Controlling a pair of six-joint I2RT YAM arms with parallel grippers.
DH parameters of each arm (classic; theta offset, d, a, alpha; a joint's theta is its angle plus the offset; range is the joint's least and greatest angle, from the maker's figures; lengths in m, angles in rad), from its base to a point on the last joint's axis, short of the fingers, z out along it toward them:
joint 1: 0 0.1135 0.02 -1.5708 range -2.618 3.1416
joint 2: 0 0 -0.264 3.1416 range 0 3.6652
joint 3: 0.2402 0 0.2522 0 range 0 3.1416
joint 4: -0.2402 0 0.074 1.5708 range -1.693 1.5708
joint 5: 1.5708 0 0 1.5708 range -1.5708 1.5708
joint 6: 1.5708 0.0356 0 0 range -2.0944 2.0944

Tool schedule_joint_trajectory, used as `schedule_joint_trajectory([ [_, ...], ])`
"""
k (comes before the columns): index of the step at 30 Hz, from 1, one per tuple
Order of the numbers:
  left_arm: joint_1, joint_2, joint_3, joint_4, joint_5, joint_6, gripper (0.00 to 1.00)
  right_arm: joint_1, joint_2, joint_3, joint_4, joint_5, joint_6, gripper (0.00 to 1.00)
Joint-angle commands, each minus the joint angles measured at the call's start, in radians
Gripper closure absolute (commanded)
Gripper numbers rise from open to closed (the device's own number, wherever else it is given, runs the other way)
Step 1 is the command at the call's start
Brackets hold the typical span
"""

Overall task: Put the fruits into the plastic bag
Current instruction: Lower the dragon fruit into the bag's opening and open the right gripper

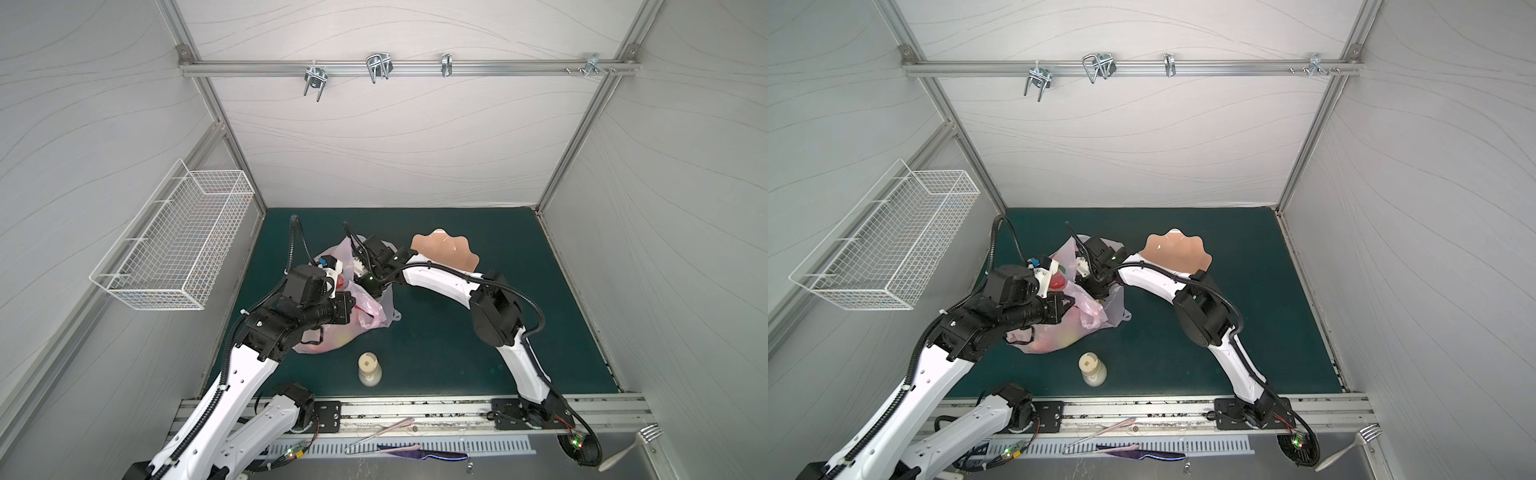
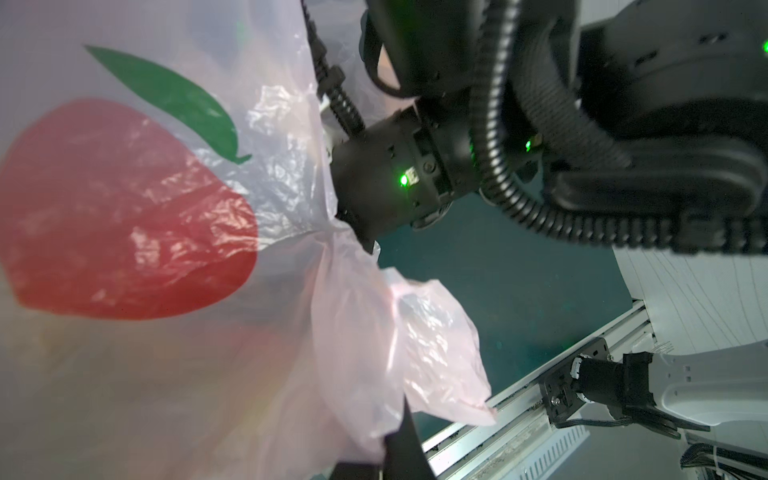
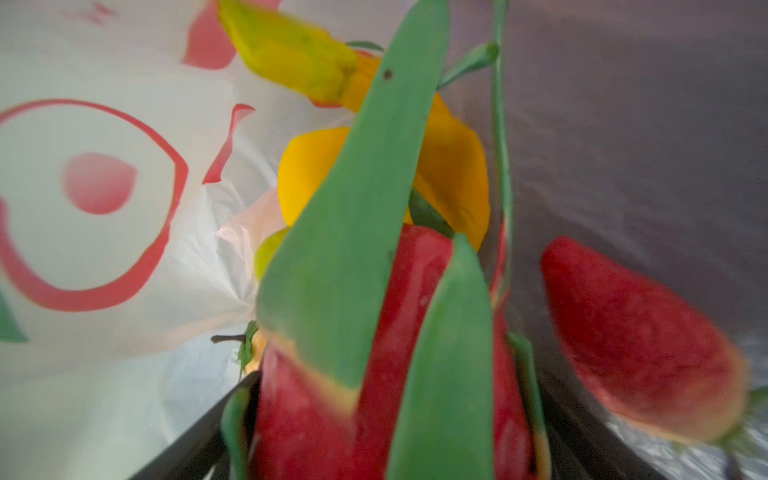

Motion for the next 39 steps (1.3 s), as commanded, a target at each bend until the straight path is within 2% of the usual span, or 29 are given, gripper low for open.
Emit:
schedule_joint_trajectory([
  [1, 0.001, -0.019, -0.004, 0.046, -0.022, -0.009, 1.0, 0.013, -0.034, 0.014, 0.076, -0.077, 0.099, 0.65],
  [4, 0.001, -0.028, -0.006, 0.04, -0.033, -0.01, 1.0, 0.004, -0.039, 0.031, 0.022, -0.054, 0.067, 0.35],
  [5, 0.001, -0.032, -0.004, 0.037, -0.036, -0.011, 1.0, 0.0, -0.045, 0.028, 0.015, -0.05, 0.06, 0.16],
  [6, 0.001, -0.034, -0.004, 0.035, -0.037, -0.01, 1.0, -0.005, -0.052, 0.024, 0.012, -0.048, 0.053, 0.01],
  [19, 0.001, -0.057, -0.001, -0.004, -0.072, -0.013, 1.0, -0.062, -0.17, -0.037, -0.06, -0.003, -0.039, 0.01],
  [32, 0.001, -0.07, -0.016, -0.022, -0.109, -0.023, 1.0, -0.067, -0.25, -0.119, -0.086, -0.028, -0.038, 0.01],
  [39, 0.001, -0.074, -0.018, -0.023, -0.111, -0.024, 1.0, -0.066, -0.326, -0.164, -0.027, -0.052, -0.017, 0.01],
])
